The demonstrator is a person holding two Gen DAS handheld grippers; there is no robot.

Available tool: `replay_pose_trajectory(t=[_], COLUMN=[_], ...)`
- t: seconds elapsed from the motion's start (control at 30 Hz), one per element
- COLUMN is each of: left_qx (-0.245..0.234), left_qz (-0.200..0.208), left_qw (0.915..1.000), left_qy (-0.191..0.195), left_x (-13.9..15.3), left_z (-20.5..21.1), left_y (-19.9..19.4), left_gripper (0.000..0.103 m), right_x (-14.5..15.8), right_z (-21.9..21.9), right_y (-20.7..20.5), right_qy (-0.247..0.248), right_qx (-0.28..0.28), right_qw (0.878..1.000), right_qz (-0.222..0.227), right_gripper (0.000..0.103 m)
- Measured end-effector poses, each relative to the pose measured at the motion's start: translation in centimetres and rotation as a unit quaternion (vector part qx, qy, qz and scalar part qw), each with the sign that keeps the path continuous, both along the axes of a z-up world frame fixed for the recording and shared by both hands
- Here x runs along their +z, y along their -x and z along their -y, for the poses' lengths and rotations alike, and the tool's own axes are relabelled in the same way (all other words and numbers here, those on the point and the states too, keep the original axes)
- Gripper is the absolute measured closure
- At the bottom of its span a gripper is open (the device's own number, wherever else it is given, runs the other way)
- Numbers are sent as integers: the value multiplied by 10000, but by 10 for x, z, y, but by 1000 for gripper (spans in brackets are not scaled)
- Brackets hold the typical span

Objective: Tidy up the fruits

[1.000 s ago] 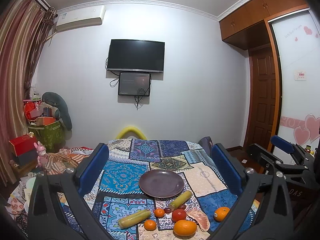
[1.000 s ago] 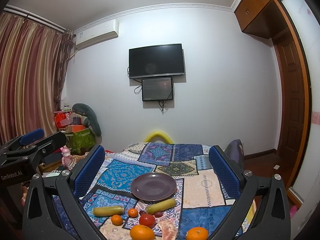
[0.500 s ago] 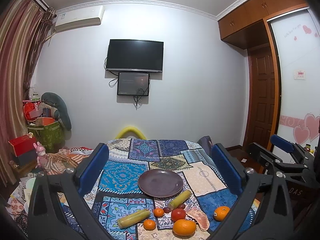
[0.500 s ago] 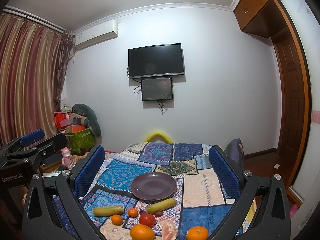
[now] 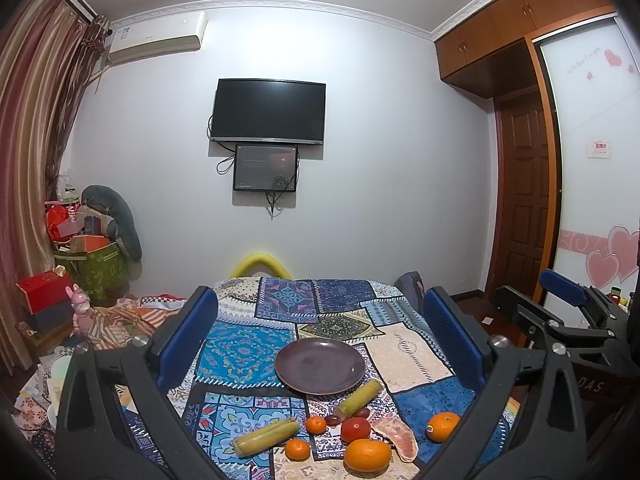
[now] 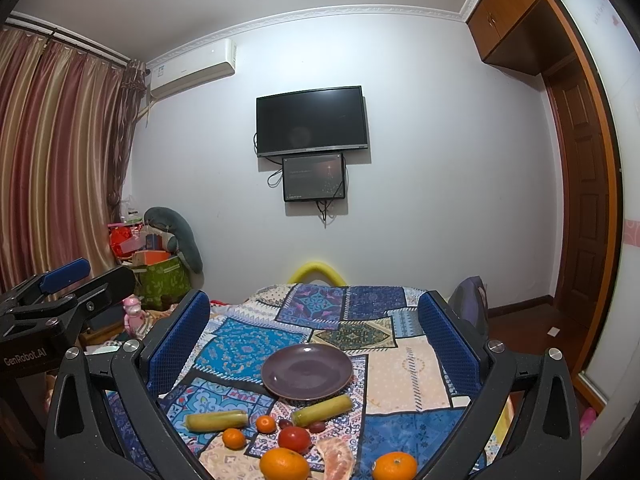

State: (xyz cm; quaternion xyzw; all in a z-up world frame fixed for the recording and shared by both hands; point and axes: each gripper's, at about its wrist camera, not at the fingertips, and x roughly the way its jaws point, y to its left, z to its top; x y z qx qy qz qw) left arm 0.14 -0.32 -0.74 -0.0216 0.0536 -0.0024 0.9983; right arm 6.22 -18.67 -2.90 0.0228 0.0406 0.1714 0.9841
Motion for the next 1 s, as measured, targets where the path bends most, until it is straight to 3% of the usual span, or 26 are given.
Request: replay_pose_trajectory(t=[1.0], left_qx=[132], left_qz=[-143], left_qw=[9998], left_qy=[-84], left_x=[-9], left_z=[-10], left_y=[-12], left_gripper=[0], right_x=[-8], right_z=[-2], right_y=[-11], right_qy=[154], right_qx=[-122], right_qw=[9997], right_qz=[-129], right_gripper=[0])
